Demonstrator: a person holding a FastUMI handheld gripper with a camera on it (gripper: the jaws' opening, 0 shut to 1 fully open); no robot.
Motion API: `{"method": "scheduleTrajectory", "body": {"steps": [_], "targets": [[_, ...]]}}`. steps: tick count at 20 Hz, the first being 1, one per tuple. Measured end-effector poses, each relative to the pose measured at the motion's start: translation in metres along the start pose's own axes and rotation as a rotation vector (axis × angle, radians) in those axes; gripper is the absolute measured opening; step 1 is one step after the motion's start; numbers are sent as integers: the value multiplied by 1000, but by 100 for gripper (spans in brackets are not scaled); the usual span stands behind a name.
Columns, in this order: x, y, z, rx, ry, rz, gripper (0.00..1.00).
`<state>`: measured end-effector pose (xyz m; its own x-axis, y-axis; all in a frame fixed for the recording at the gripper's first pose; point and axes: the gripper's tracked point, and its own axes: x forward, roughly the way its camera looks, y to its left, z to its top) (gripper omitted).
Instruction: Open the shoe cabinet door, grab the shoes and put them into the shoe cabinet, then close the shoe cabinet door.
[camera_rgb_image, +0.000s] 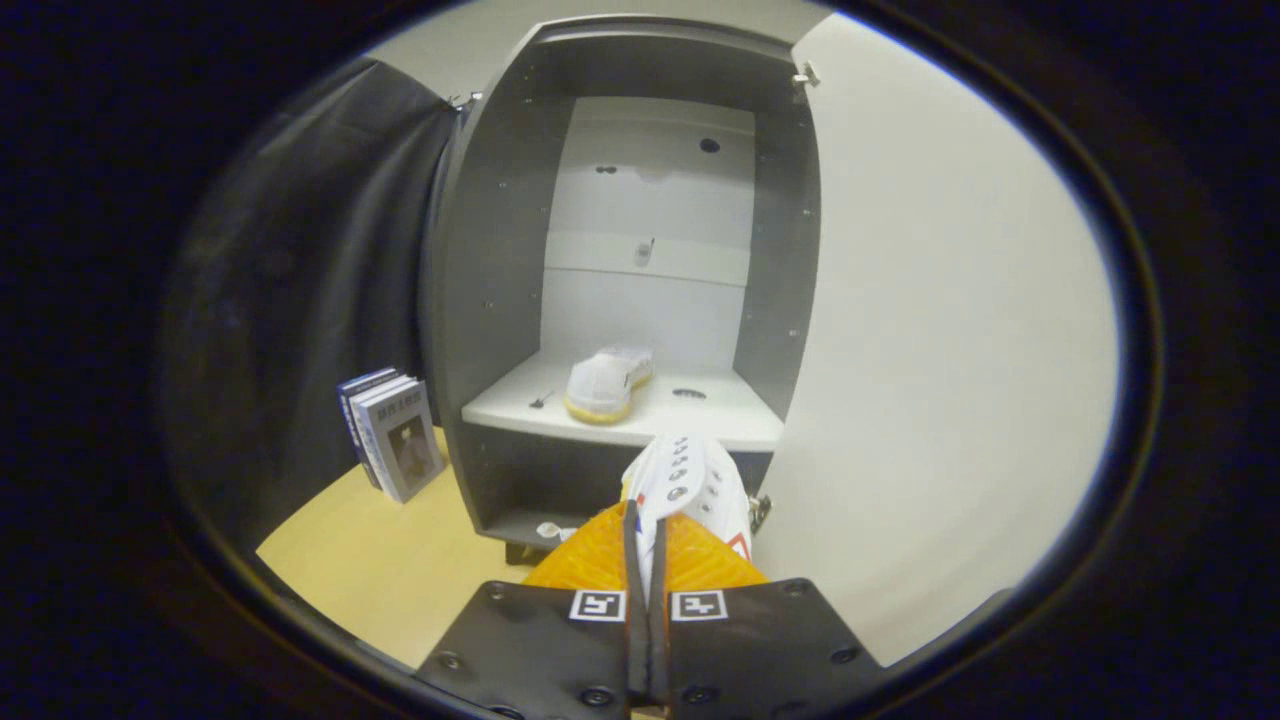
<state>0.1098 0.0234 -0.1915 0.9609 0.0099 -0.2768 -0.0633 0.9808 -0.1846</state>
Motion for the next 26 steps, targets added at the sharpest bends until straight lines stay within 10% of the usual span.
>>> {"method": "scheduleTrajectory", "body": {"steps": [13, 26], "targets": [[219, -35, 74, -12, 10, 26, 2], [277, -26, 46, -57, 110, 65, 3]]}}
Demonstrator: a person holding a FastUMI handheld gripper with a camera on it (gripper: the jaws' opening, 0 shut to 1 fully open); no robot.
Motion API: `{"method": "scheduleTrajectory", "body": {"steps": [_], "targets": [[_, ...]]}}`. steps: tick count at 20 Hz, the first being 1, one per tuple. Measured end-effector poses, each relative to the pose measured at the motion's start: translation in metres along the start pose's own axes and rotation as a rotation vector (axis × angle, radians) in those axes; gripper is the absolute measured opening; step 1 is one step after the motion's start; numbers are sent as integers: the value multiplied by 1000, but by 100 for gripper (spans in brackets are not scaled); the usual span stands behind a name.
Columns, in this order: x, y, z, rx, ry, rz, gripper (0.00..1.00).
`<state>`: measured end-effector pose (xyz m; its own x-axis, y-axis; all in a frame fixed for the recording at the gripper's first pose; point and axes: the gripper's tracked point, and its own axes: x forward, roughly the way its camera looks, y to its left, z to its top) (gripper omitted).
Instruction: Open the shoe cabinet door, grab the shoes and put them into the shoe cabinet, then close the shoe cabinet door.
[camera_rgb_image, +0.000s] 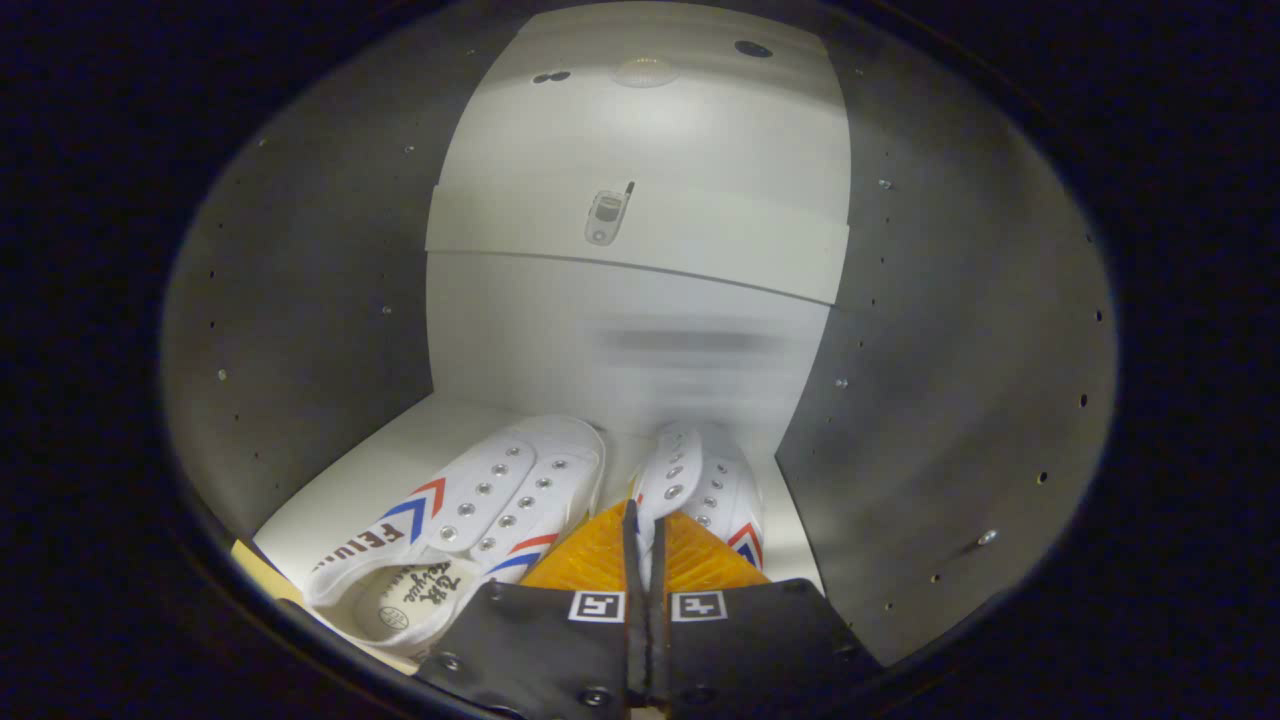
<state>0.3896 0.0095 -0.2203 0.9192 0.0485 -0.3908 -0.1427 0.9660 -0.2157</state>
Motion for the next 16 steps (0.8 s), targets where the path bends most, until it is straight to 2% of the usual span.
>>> {"method": "scheduleTrajectory", "body": {"steps": [4, 7, 8, 12, 16], "targets": [[1, -1, -3, 32, 24, -12, 4], [-5, -4, -5, 48, 41, -19, 13], [-8, -6, -6, 45, 43, -28, 13], [-21, -8, -13, 43, 49, -37, 33], [-43, -14, 4, 70, -18, -58, 33]]}}
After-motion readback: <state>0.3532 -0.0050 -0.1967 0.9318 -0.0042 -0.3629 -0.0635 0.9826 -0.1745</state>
